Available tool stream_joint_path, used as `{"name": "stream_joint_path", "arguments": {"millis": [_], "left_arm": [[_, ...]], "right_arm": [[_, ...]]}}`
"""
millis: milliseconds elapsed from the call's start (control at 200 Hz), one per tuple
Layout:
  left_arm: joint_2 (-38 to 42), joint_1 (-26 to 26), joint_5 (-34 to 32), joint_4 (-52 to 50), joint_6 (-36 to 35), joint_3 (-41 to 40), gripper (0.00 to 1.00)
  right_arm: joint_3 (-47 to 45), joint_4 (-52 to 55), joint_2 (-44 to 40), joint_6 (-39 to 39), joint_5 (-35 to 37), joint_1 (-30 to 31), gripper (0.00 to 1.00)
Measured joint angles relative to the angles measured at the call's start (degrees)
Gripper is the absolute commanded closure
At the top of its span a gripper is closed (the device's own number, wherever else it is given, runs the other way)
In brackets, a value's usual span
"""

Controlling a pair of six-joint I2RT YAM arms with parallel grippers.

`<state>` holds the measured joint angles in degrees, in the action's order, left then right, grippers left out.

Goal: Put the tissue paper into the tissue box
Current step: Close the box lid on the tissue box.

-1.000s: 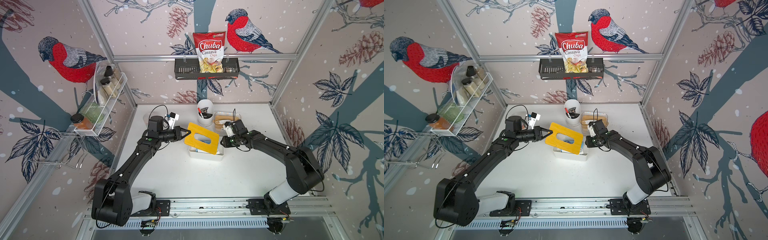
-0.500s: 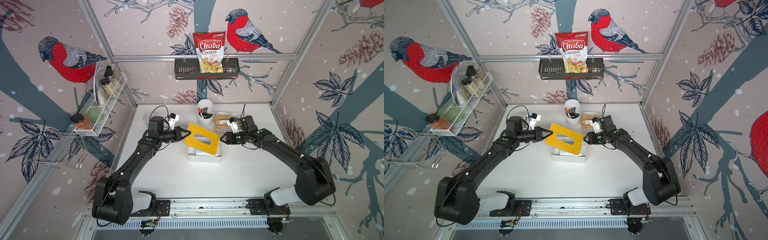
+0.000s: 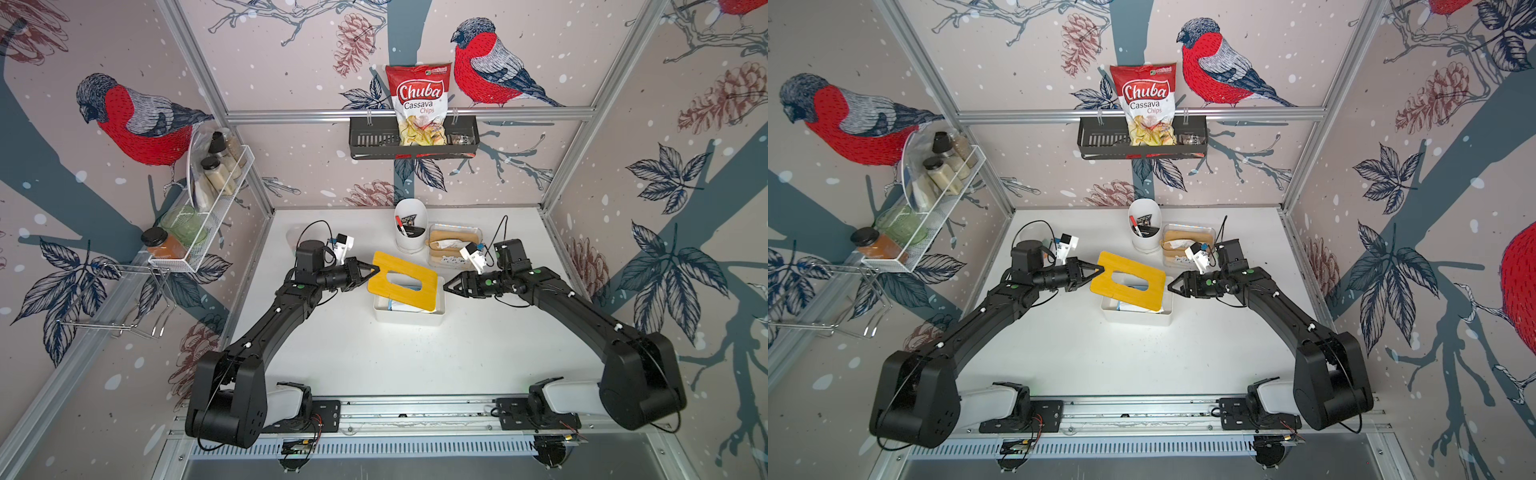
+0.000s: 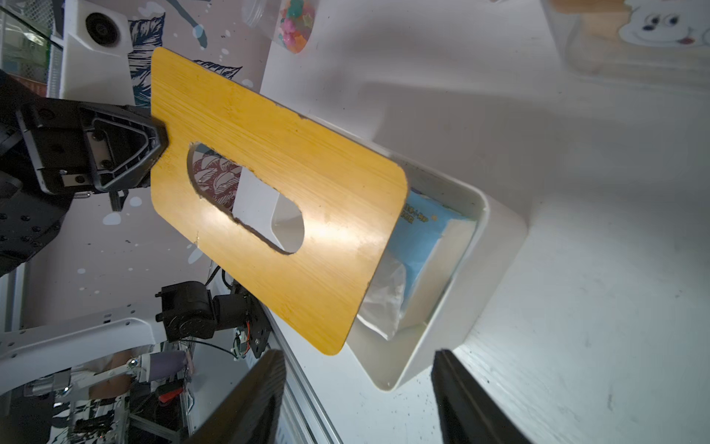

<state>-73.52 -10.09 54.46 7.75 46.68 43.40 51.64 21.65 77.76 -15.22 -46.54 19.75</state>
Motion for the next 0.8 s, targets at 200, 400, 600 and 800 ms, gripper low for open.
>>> {"name": "stream_joint_path", "arguments": {"millis": [200, 400, 600, 800], "left_arm": [[-0.7, 0.1, -0.3, 2.9, 4.5, -1.4, 1.00], [-1.6, 0.1, -0.7, 7.1, 9.1, -3.8, 1.00], [-2.4, 0.1, -0.7, 10.0, 11.8, -4.7, 1.00], [-2.6, 0.1, -0.7, 9.8, 11.6, -4.6, 1.00]], "right_arm": [[0.2, -2.0, 1.1, -1.5, -3.4, -0.1, 0.22], [0.3, -4.3, 2.7, -4.8, -3.2, -0.4, 0.18], [0.7, -5.3, 4.7, -8.8, -1.1, -0.4, 0.12], [0.7, -6.2, 5.6, -12.1, -0.3, -0.4, 0.01]]}}
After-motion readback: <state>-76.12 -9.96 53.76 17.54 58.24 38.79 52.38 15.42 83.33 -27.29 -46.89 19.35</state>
